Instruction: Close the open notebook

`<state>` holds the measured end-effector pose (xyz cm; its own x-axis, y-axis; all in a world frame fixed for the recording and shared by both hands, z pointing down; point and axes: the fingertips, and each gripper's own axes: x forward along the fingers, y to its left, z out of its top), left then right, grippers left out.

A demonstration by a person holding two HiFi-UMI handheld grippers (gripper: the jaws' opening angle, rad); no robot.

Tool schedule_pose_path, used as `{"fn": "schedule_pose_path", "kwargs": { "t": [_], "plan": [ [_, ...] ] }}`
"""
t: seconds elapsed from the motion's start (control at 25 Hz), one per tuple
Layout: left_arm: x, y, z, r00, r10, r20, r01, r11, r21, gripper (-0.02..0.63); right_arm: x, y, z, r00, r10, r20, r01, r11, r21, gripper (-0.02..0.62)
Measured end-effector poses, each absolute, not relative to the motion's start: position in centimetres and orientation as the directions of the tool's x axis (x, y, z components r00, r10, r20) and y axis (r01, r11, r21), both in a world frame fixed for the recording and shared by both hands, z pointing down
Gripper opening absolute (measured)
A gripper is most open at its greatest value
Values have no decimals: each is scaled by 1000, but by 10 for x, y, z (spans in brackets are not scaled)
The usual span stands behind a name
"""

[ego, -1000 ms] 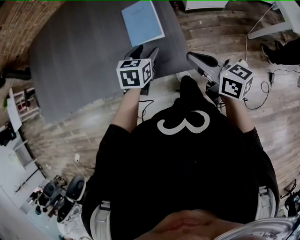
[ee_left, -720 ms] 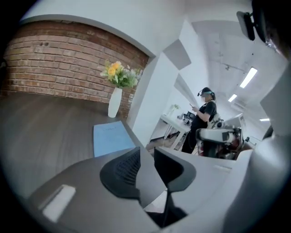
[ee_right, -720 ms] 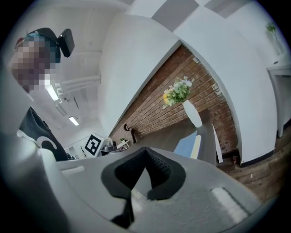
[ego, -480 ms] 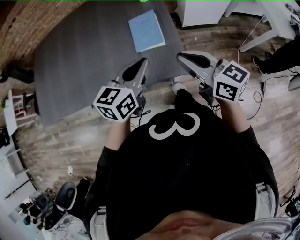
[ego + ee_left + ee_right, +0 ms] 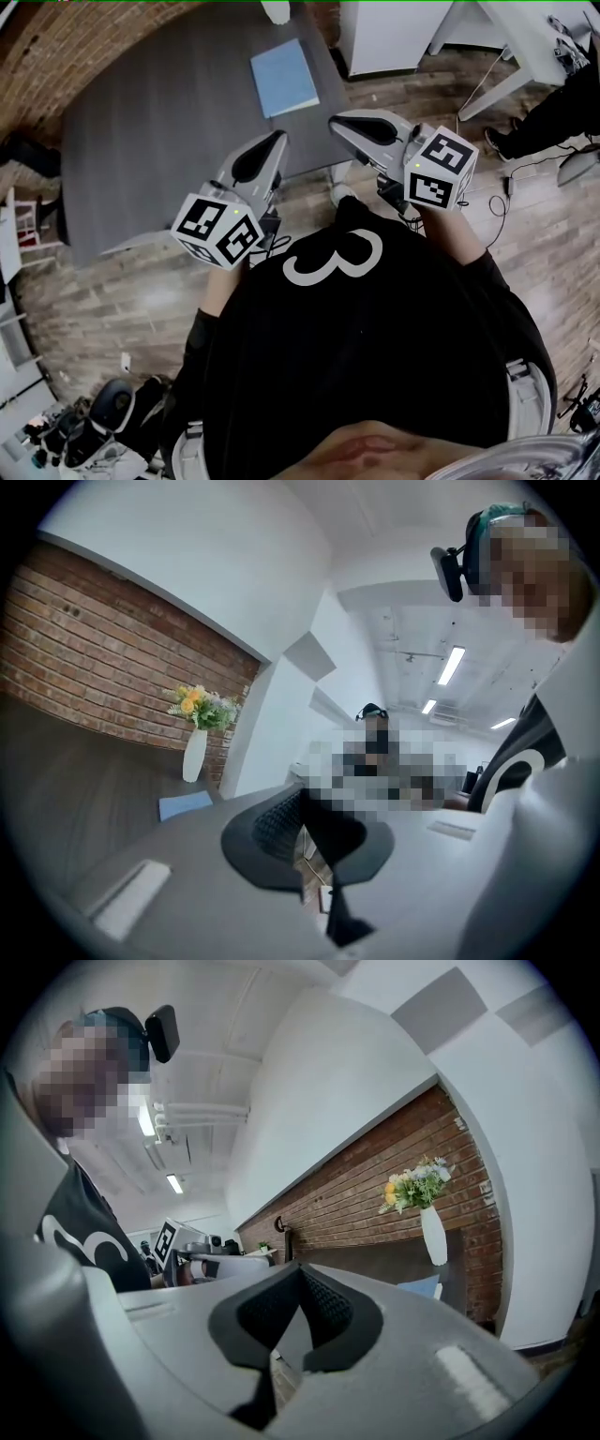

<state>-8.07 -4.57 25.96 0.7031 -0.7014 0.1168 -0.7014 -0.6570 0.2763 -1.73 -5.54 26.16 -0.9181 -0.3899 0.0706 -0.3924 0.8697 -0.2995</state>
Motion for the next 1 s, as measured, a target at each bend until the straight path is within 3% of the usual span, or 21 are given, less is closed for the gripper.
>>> {"fn": "schedule_pose_path", "kwargs": {
  "t": [1.0],
  "plan": [
    [-77,-48,264,707,-698,108,-697,-664,272,14,-23,-52,274,-922,-376,87,-384,870,-309,0]
  ]
}}
